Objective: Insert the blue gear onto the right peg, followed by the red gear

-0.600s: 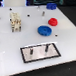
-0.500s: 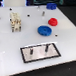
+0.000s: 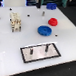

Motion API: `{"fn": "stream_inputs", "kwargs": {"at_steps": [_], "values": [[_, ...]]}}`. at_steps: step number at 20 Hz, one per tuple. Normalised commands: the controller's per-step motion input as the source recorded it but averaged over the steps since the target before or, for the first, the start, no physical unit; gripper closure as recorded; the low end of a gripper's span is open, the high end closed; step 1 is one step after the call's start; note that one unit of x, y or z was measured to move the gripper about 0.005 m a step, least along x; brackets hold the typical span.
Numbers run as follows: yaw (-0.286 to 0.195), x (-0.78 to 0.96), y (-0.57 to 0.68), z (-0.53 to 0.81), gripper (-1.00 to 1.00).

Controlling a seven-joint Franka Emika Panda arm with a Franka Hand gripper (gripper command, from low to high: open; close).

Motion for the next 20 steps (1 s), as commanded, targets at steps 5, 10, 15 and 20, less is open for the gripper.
{"fn": "stream_inputs", "kwargs": {"at_steps": [5,10,15,20], "values": [[0.000,-0.22,0.27,-0.53,-1.00],[0.000,-0.17,0.14,-0.56,-1.00],[0.000,-0.19,0.03,-0.53,-1.00],[0.000,-0.20,0.01,-0.52,-1.00]]}}
